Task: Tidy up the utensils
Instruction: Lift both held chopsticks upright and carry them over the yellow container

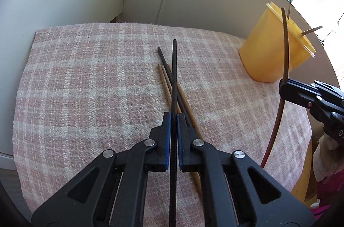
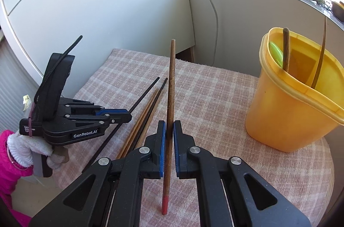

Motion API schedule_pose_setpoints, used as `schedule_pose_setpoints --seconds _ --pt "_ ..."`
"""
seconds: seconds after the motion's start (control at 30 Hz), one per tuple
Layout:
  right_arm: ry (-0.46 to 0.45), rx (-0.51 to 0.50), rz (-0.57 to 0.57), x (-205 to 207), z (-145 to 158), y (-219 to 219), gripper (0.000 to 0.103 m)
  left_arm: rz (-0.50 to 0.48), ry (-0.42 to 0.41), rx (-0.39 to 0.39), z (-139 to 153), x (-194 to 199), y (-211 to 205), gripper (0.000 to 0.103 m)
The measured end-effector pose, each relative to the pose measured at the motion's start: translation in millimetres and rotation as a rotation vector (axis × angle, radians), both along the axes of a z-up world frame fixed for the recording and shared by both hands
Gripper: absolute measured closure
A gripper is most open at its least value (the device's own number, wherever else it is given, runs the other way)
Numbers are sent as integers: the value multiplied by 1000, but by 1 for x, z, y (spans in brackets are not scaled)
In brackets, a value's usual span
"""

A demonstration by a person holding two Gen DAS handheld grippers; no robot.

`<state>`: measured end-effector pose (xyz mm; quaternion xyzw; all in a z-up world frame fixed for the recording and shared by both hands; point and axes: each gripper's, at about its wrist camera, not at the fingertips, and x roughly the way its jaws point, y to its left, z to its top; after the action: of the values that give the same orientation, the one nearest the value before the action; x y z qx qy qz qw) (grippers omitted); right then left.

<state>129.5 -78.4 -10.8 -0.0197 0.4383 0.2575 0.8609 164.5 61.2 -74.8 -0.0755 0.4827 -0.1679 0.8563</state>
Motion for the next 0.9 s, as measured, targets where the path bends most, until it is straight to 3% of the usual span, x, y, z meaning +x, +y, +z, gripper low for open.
schedule_pose_setpoints --seconds 0.17,0.37,0.5,0.9 --pt "-17 34 -20 -3 4 -13 98 57 -84 -77 20 -27 15 100" --pt "-102 86 -52 -14 22 -30 98 119 -235 -191 59 -52 28 100" --pt "-163 129 -78 -20 31 -41 98 100 -299 -202 80 -54 23 100" --pt "-295 136 -121 -35 69 -61 98 31 -414 -245 128 -47 -7 100"
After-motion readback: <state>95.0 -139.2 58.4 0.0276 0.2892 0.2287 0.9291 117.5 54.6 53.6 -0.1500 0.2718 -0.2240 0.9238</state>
